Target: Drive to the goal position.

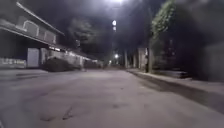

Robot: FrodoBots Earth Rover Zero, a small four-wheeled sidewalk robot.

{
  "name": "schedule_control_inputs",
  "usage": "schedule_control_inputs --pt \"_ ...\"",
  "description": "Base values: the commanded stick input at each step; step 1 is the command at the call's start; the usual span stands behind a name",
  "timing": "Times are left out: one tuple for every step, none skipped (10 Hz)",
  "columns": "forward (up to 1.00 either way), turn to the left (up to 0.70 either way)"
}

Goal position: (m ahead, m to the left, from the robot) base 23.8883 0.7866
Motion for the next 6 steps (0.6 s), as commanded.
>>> schedule_control_inputs --pt "0.7 -0.35" --pt "0.7 -0.35" --pt "0.7 -0.35" --pt "0.7 -0.04" --pt "0.7 0.0" --pt "0.7 0.0"
